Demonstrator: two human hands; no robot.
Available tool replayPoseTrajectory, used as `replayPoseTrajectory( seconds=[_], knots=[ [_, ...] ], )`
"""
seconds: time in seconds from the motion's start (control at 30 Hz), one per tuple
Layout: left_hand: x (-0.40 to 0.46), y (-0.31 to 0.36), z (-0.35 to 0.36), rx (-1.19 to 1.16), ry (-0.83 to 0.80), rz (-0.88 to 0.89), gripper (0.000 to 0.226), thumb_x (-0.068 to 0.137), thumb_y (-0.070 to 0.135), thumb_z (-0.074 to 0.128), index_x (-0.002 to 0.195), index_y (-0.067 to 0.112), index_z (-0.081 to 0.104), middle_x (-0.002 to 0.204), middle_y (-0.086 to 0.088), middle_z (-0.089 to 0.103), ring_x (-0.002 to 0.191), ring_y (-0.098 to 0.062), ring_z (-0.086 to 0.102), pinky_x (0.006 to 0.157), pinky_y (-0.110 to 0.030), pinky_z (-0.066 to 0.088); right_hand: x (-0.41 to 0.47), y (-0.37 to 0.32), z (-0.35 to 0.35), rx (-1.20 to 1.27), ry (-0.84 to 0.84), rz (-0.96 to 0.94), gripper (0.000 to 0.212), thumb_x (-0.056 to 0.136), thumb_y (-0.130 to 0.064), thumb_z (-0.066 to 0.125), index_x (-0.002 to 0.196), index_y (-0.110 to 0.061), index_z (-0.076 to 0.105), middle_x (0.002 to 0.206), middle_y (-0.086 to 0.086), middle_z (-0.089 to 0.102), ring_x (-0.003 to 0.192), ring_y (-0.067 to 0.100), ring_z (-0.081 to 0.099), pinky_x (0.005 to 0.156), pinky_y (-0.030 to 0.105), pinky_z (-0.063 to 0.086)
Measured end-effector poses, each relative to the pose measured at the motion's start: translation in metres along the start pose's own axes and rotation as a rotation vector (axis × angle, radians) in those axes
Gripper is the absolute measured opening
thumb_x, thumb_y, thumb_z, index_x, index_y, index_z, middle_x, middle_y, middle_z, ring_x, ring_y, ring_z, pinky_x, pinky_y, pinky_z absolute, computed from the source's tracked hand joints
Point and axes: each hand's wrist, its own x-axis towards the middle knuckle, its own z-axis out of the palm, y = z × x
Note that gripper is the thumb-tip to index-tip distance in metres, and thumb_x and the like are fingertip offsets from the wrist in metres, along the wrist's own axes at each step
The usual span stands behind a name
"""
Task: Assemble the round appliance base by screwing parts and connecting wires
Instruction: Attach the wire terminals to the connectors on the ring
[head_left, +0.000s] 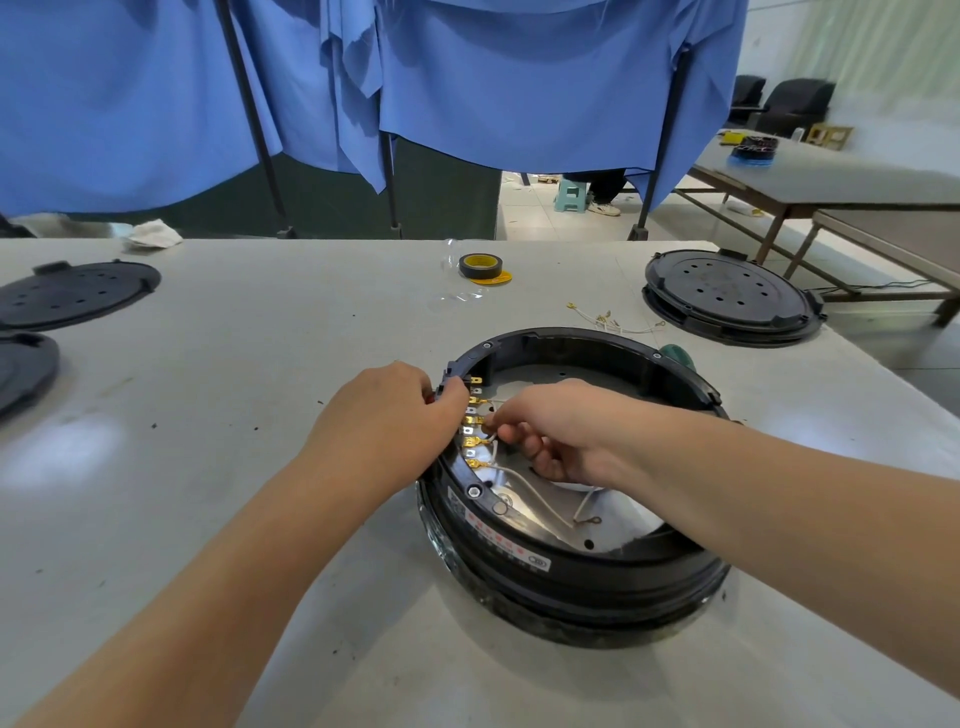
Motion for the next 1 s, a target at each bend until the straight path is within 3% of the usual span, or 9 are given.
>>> replayPoseTrajectory(
  seconds=[1.0],
  knots=[
    [-0.0004, 0.0011, 0.0001, -0.009, -0.001, -0.022, 0.051, 0.092, 0.045, 0.042, 0.052, 0.014, 0.037, 0.050, -0.003, 0.040, 0.049, -0.018, 0.040, 0.047, -0.028, 0.028, 0.0023, 0.0008, -0.0002, 0.007, -0.017, 0.011, 0.018, 0.090, -0.011, 0.055, 0.072, -0.014, 0.061, 0.040, -0.009, 0.049, 0.031, 0.001, 0.034, 0.031, 0.012, 0.029]
  ],
)
